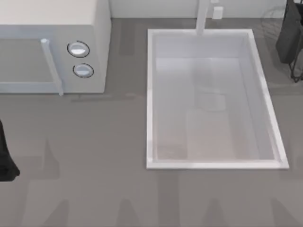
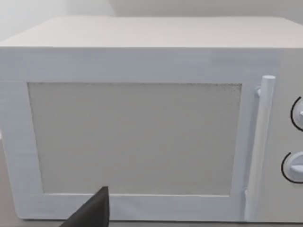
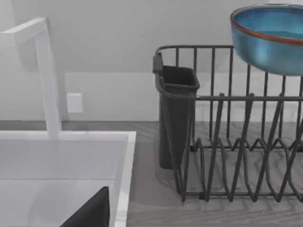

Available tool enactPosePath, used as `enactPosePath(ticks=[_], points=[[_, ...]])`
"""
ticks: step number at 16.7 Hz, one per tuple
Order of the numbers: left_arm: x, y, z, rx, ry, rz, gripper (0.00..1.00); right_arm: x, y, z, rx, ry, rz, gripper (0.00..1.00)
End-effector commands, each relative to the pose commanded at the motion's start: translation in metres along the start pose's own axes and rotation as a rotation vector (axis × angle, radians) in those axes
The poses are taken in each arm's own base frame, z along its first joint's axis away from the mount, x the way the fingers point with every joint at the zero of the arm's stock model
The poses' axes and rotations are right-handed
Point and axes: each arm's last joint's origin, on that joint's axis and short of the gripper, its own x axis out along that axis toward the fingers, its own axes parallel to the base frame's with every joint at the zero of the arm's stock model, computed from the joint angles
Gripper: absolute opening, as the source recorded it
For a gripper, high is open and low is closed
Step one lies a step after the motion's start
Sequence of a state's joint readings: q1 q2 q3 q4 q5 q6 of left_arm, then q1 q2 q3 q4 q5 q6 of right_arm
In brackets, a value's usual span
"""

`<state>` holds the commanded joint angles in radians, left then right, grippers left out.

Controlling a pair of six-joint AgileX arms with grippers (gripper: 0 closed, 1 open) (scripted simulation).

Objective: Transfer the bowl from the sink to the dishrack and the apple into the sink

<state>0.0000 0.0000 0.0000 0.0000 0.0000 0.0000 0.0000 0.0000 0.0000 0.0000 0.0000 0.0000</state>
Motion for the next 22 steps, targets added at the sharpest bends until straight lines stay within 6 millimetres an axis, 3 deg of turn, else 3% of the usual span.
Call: enactPosePath(ticks=[6,12,17,22], points=[[0.000,0.000,0.000,0.000,0.000,0.000,1.00,0.000,0.000,0.005,-0.005,0.027,-0.001,1.00],[0.000,0.000,0.000,0.000,0.000,0.000,1.00,0.017,-0.005,0.048,-0.043,0.324,-0.034,1.00],[0.000,0.000,0.000,0.000,0.000,0.000,1.00,0.069,-0.019,0.082,-0.064,0.738,-0.066,1.00],[0.000,0.000,0.000,0.000,0.000,0.000,1.00,0.144,-0.043,0.082,-0.048,1.164,-0.062,1.00]])
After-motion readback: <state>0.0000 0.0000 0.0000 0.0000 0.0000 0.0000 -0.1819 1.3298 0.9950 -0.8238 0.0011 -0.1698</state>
